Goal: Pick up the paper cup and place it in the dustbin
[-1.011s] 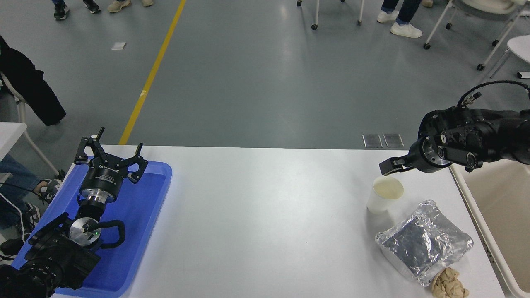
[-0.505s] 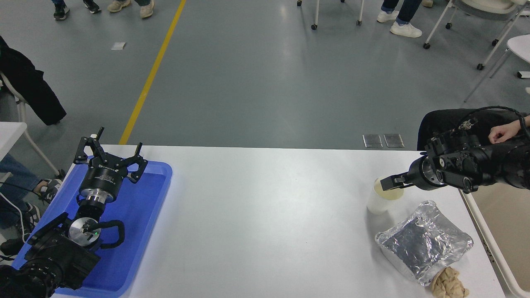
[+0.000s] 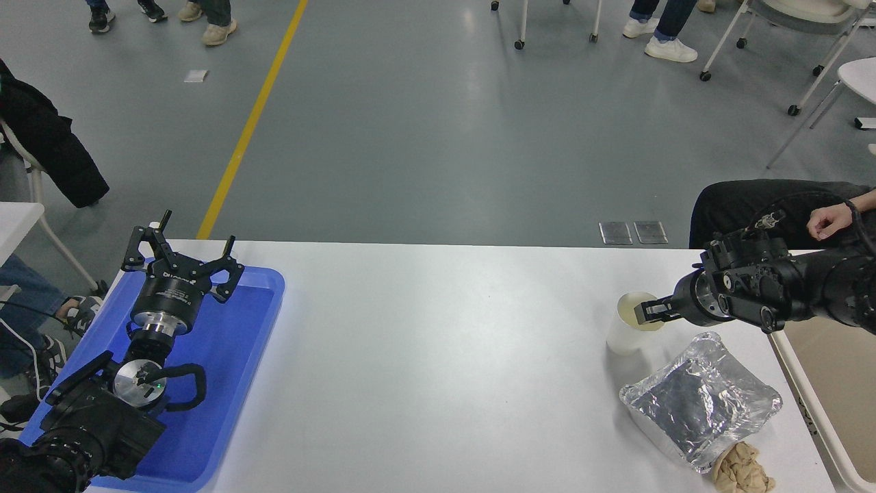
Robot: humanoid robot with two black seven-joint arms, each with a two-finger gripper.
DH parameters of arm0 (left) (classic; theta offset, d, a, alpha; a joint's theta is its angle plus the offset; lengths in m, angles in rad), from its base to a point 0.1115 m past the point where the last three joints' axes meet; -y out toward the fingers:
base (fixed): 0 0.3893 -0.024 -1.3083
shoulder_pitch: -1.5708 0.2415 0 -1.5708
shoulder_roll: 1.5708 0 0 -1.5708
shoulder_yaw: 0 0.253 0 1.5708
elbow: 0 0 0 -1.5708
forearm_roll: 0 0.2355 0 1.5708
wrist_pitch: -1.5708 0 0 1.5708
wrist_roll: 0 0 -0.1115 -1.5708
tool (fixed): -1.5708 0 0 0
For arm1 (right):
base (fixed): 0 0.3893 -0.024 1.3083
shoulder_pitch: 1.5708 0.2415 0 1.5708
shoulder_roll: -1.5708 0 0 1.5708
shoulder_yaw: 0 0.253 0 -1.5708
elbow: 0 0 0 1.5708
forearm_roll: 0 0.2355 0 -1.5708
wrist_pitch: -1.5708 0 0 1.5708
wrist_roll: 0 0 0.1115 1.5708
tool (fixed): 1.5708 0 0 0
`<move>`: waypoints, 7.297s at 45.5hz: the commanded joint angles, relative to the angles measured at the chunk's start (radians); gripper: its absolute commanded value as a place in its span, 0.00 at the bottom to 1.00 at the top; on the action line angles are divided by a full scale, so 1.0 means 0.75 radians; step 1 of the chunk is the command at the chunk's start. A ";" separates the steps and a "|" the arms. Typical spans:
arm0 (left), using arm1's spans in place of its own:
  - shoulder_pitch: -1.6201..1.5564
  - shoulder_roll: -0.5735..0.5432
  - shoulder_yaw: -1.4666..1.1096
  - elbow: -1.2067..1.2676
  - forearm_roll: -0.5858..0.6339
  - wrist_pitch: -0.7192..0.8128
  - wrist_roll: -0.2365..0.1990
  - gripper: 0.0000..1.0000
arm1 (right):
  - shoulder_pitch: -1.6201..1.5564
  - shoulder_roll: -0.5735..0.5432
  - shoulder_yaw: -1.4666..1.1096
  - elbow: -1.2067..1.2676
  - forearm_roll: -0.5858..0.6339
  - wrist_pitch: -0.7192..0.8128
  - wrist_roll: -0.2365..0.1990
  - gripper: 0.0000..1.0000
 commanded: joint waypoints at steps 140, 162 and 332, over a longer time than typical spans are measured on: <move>0.002 0.006 0.000 0.000 0.000 0.000 0.000 1.00 | -0.645 -0.562 0.465 -0.649 0.165 -0.055 -0.002 0.00; 0.002 0.006 0.000 0.000 0.000 0.000 -0.002 1.00 | -0.668 -0.525 0.465 -0.649 0.169 -0.106 0.002 0.00; 0.004 0.008 0.000 0.000 0.000 0.000 -0.002 1.00 | 1.470 0.076 -0.449 1.102 0.658 0.667 -0.057 1.00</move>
